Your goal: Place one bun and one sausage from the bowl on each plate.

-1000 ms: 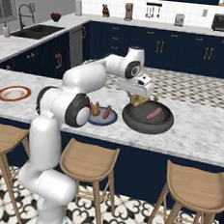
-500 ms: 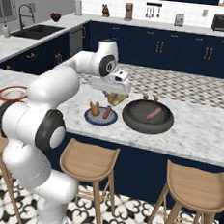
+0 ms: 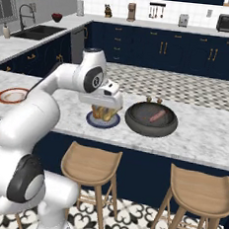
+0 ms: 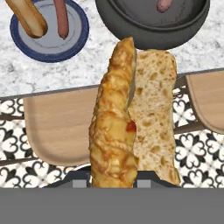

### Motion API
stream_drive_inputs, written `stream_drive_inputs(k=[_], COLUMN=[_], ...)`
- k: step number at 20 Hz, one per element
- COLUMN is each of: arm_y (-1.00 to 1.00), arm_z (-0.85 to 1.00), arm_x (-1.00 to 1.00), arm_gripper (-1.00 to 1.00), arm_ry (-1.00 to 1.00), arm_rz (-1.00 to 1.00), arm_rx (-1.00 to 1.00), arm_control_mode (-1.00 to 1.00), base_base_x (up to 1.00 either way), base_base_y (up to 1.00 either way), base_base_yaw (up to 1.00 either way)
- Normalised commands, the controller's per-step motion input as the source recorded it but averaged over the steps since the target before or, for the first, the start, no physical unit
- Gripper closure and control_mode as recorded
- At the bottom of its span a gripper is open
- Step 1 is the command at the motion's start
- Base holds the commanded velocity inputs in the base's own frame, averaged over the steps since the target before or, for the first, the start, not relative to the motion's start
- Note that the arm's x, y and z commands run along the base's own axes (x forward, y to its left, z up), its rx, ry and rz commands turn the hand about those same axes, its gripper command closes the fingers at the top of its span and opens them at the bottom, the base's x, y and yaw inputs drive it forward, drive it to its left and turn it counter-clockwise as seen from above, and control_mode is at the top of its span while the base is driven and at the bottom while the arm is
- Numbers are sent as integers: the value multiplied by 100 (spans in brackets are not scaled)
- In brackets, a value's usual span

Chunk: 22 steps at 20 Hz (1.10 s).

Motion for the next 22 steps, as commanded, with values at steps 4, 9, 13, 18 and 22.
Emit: stream_drive_inputs(k=[4,9,13,18,22], arm_y=[0,0,0,0,0], arm_z=[13,0,0,0,0], arm_x=[-15,0,0,0,0], arm_gripper=[100,100,100,100,100], arm_ry=[0,0,0,0,0], arm_rz=[0,0,0,0,0], arm_rx=[0,0,0,0,0], arm_control_mode=[-100,100,100,100,100], base_base_x=[0,-34,-13,-1,0], base_base_y=[0,56,100,100,100], base_base_yaw=[0,1,4,3,2])
